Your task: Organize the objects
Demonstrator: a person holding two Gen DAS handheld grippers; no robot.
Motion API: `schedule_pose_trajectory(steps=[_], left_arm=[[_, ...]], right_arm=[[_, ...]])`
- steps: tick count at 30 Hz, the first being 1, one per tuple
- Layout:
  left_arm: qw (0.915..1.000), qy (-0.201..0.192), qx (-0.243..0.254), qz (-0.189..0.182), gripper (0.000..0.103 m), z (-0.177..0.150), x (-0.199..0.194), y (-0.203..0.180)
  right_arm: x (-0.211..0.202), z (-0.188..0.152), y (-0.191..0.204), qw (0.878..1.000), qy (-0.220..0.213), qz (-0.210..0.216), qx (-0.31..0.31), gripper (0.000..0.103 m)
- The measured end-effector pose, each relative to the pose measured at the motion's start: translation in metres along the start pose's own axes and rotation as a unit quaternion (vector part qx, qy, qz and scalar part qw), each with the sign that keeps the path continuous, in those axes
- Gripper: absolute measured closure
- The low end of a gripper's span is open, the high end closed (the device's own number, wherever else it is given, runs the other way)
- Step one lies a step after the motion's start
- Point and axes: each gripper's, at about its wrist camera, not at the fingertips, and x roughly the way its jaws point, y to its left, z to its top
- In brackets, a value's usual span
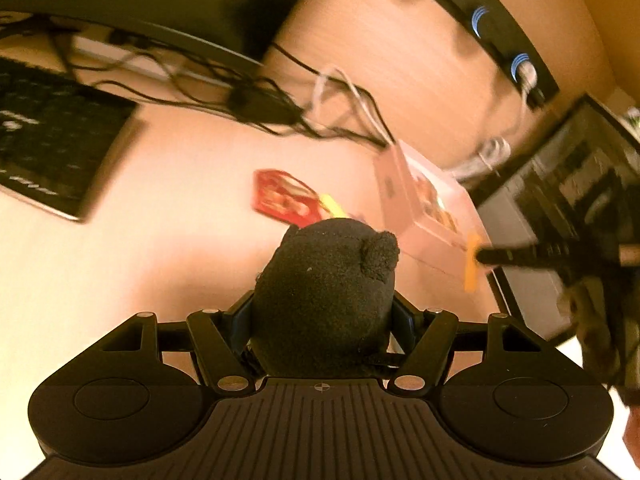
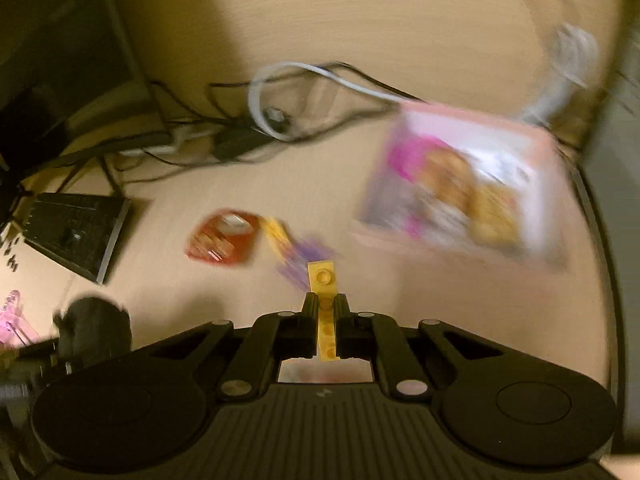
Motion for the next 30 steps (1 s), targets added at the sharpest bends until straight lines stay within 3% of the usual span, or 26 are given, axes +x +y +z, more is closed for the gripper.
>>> schedule_pose_trajectory(steps=[5,10,14,21,25,27,30], left_arm=[[0.9985,0.029,0.041,-0.019,0.03,-0.001,0.032,-0.038],[0.997,0.04,0.063,-0.016,0.03,0.002,0.049,-0.074],[0.998,0.02,0.058,0.013,0.03,0.006,0.047,-0.075],[0.9981,0.015,0.01,0.059,0.03,0.008,0.043,-0.061],[0.9973,0.01,-0.004,0.073,0.03,0.011,0.04,-0.059],[0.9975,0.005,-0.001,0.071,0.03,0.012,0.039,-0.062],[0.9985,0.002,0.01,0.054,0.03,0.012,0.037,-0.071]], right_arm=[[-0.004,-0.05,-0.046,0.998,-0.001,-0.059,0.026,0.096],[-0.005,-0.071,-0.064,0.997,-0.03,-0.067,0.022,0.093],[0.003,-0.087,-0.042,0.998,-0.036,-0.044,-0.041,0.068],[0.036,-0.095,0.025,0.995,-0.034,0.024,-0.096,0.068],[0.033,-0.091,0.057,0.988,-0.062,0.062,-0.128,0.067],[0.021,-0.095,0.059,0.982,-0.086,0.049,-0.16,0.06],[0.006,-0.103,0.034,0.98,-0.113,-0.009,-0.166,0.049]])
